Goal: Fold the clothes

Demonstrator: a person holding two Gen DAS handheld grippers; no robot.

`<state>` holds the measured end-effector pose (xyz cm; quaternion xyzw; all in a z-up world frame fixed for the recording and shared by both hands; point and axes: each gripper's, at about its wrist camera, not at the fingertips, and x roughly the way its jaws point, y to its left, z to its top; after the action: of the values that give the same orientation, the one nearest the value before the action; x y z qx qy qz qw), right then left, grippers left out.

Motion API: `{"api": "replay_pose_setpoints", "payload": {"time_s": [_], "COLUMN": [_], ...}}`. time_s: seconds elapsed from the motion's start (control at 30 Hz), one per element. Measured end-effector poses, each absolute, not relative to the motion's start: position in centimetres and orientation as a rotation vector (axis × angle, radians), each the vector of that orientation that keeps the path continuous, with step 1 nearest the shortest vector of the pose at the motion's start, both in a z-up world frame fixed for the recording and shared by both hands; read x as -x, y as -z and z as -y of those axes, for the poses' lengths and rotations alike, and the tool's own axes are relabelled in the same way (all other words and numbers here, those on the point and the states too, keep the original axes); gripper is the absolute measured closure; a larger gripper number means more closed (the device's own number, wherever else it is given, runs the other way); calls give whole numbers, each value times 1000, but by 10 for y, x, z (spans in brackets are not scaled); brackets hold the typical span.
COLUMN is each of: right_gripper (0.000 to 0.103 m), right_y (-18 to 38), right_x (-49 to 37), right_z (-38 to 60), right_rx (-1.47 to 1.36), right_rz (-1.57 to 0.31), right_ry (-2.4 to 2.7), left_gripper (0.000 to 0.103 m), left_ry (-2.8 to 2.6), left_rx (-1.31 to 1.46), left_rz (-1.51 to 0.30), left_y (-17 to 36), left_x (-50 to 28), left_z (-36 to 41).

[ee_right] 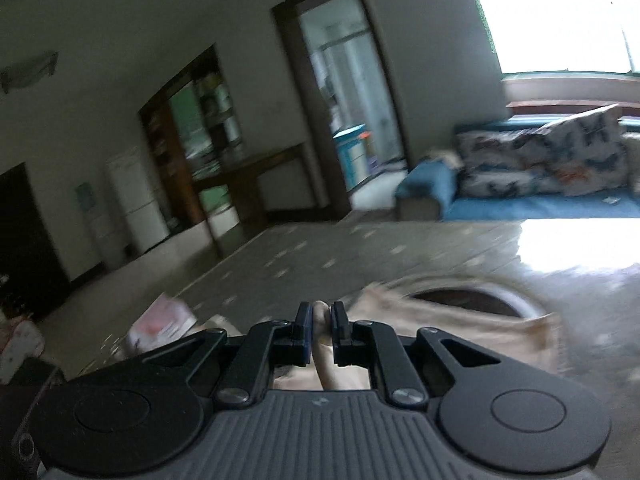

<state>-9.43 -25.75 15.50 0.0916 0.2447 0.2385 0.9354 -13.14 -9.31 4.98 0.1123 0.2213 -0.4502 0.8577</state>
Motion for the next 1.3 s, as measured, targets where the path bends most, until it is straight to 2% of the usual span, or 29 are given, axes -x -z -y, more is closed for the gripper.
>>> {"api": "replay_pose_setpoints", "payload": {"time_s": [0.23, 0.43, 0.7, 0.77, 0.83, 1.3], "right_gripper": [90, 89, 88, 85, 76, 73], "right_y": [-139, -126, -70, -64, -61, -57], "right_x": [99, 105, 128, 132, 131, 114], "right_z": [230, 277, 312, 315, 317, 292], "right_rx": [-130, -73, -18, -6, 0, 146], "right_rz": [-571, -627, -762, -751, -731, -631], "right_ry": [-552, -406, -254, -229, -208, -222], "left_gripper": [12, 12, 12, 12, 12, 12], "left_ry": [851, 811, 815, 815, 812, 676], "left_rx": [-192, -156, -150, -155, -156, -148], "left_rz": [-490, -482, -501, -512, -524, -537], "left_y": [-45, -46, -39, -36, -34, -31], "left_x": [120, 105, 96, 95, 95, 84], "left_z": [61, 49, 62, 66, 68, 36]}}
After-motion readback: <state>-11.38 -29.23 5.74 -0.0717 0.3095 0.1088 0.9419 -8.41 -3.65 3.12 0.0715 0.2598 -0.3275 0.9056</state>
